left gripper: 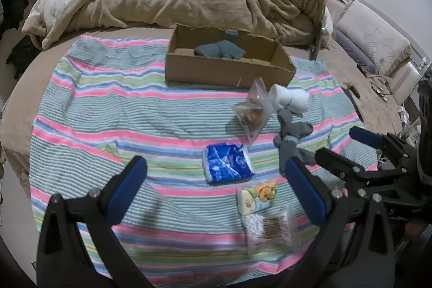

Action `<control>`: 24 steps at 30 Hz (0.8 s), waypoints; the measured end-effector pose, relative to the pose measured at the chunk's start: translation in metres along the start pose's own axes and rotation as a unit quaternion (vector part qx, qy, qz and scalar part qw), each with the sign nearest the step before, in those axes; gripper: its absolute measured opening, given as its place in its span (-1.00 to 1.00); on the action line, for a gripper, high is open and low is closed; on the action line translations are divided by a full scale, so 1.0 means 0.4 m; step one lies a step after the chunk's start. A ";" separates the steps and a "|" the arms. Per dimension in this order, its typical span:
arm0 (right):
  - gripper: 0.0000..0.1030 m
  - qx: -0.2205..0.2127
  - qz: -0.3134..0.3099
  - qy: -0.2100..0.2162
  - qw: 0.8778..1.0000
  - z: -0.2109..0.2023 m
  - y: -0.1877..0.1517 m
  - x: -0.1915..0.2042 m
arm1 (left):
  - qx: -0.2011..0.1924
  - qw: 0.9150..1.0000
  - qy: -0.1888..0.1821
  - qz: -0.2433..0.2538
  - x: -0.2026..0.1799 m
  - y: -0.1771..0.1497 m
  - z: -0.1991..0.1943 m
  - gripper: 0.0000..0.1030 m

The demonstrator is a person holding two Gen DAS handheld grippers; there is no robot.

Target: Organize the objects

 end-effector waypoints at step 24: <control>0.87 0.004 0.016 -0.004 1.000 -0.001 0.001 -0.027 | 0.000 1.000 -0.013 0.009 -0.006 0.012 0.000 0.99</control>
Point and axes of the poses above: each gripper's, at about its wrist camera, not at the fingertips, and z roughly the way its jaws point, x to its left, y to its top, the point moved 7 cm from there along z, roughly the way its jaws point, and after that the axes turned 5 degrees about -y, right-handed, at the moved point
